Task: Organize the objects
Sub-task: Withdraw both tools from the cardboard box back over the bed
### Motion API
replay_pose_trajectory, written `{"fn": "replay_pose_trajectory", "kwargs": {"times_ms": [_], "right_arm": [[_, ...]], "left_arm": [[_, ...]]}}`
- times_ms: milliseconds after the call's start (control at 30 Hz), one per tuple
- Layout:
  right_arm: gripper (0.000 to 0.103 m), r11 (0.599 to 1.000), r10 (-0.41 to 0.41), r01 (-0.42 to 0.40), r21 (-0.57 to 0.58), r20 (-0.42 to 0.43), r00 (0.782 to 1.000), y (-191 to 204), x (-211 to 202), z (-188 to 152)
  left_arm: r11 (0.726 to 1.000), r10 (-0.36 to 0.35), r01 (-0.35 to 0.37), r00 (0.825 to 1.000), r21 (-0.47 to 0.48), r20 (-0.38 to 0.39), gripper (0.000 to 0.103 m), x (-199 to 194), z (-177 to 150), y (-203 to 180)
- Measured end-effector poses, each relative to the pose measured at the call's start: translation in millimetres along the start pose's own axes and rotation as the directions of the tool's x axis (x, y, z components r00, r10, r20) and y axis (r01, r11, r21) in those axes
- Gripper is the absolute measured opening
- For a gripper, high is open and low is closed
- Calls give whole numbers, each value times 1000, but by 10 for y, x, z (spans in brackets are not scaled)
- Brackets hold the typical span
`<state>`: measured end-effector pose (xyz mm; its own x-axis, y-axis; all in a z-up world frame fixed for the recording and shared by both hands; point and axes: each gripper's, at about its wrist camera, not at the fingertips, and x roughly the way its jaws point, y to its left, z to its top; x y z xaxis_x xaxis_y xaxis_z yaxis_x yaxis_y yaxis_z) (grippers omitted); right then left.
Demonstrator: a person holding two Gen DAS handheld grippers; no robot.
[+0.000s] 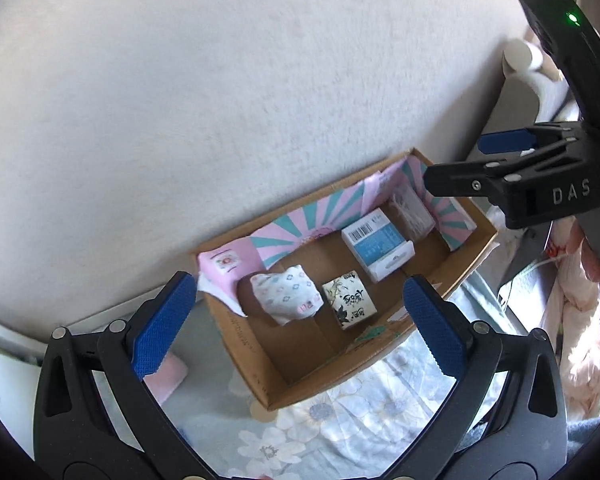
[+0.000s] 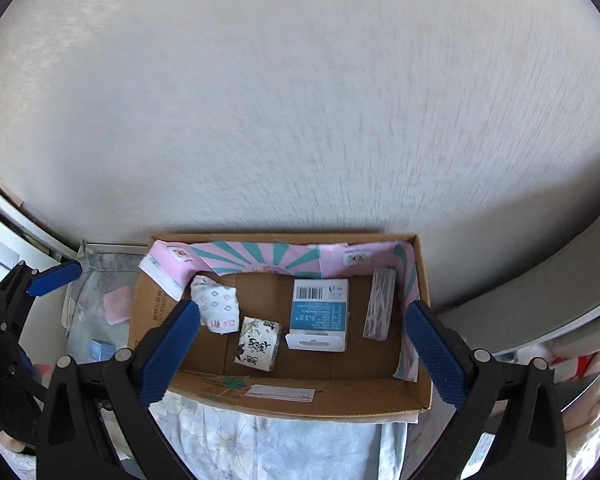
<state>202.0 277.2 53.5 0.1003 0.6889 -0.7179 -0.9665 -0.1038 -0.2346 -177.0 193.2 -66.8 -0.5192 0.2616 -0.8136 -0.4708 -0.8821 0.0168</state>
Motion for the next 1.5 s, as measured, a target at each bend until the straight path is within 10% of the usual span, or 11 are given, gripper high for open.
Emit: {"fn": "replay_pose_trajectory", "kwargs": {"times_ms": [667, 1500], "right_arm": [[102, 991, 59, -34, -132, 193, 979, 742, -787, -358], [102, 967, 152, -86, -240, 273, 950, 1940, -660, -996]], "left_arm": [[969, 137, -98, 977, -227, 163, 103, -1063, -685, 482], [842, 324, -232, 939, -488, 114, 103, -1710, -2178, 1414]]}}
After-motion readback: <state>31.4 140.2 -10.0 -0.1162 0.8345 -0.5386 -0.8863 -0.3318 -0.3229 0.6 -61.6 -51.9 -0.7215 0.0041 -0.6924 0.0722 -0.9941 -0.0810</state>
